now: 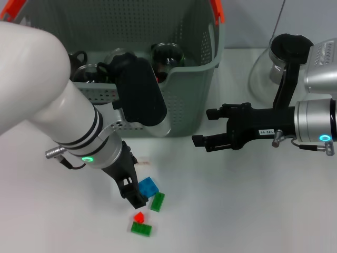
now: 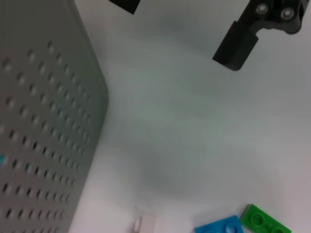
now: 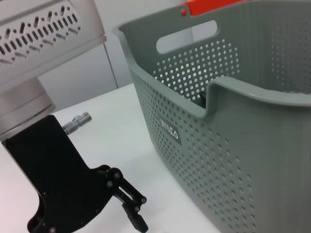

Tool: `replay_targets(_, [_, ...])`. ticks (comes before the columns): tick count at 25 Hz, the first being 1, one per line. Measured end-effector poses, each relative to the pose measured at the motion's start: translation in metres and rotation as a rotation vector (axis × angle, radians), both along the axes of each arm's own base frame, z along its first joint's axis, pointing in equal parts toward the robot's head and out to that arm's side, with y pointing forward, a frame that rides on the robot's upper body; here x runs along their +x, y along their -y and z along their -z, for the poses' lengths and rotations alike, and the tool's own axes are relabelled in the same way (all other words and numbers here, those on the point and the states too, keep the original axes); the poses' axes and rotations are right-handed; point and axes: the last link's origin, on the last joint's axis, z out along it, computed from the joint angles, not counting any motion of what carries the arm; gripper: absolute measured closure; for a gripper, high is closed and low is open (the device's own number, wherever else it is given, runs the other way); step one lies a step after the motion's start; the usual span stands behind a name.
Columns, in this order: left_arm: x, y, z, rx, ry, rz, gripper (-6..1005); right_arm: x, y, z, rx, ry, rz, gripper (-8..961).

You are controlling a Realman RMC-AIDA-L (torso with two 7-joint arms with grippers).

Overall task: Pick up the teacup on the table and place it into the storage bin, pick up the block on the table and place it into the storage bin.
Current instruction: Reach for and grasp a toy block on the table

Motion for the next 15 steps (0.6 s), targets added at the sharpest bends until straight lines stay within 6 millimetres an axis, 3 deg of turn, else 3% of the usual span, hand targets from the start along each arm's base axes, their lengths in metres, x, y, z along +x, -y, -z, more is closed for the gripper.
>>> replay_targets(10, [-0.009, -0.002, 0.007, -0.003, -0.013, -0.019, 206, 0.001, 0.000, 0.000, 0.006, 0.004, 0.001, 8])
replay_targets(15, [-0.011, -0.005, 0.011, -0.005, -0.022, -0.020, 335, 0.001, -0.001, 0.000, 0.006, 0.003, 0.001, 7])
